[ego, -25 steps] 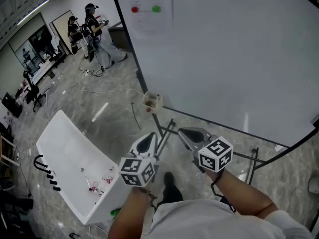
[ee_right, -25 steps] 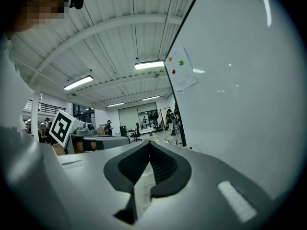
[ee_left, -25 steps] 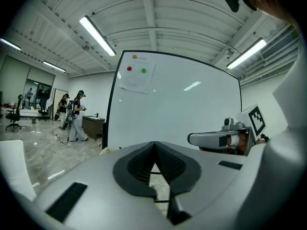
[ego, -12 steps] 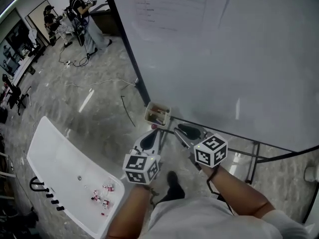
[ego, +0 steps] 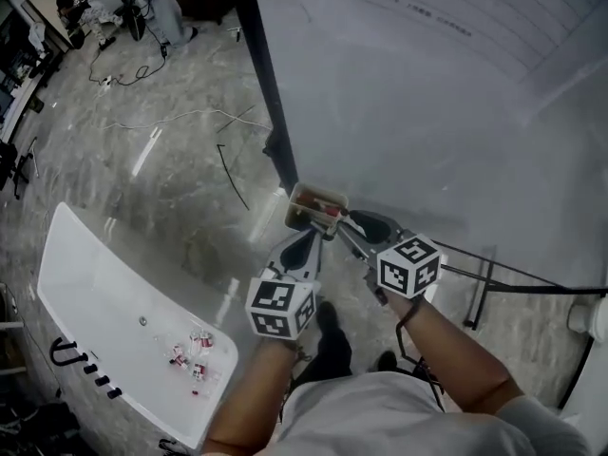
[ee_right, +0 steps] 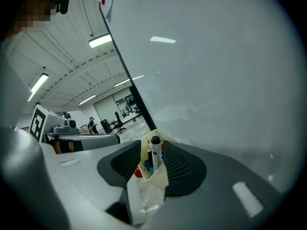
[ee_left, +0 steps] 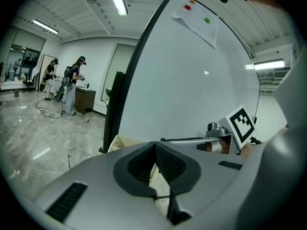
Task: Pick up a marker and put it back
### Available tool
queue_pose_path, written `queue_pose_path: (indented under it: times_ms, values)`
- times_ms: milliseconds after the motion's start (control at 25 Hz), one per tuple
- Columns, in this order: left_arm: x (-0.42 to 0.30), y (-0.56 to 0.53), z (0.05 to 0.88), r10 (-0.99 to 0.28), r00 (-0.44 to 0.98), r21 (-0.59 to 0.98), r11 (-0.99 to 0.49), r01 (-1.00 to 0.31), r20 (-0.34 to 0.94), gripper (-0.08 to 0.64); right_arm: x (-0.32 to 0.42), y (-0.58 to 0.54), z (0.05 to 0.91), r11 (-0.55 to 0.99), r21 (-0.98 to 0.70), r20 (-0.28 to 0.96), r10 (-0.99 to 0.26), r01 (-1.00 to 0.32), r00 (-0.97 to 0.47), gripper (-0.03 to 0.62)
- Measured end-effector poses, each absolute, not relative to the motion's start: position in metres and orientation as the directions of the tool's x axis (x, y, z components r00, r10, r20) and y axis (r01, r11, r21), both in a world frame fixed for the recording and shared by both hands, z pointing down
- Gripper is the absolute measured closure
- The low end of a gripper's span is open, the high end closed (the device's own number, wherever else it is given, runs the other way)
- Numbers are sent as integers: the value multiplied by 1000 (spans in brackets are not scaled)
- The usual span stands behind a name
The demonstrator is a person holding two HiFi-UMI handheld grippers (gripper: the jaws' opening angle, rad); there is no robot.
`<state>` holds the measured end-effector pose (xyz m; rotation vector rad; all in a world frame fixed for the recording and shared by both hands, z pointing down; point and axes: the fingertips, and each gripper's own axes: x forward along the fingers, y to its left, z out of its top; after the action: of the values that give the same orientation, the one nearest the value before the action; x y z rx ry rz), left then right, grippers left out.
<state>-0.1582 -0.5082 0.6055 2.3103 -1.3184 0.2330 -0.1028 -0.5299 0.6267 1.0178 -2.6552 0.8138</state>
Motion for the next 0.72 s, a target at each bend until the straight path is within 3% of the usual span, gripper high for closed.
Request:
queue_pose_path:
  times_ms: [480,720]
  values:
    - [-170,-509,608,-760,538,327,-437,-838,365,555,-116,-534,617,642,-346,343,-592,-685,-729,526]
    - [-154,-503,549,-792,534,277,-464,-841,295,555,-97,-516,535,688,-283,241,-623,-668,-744,525]
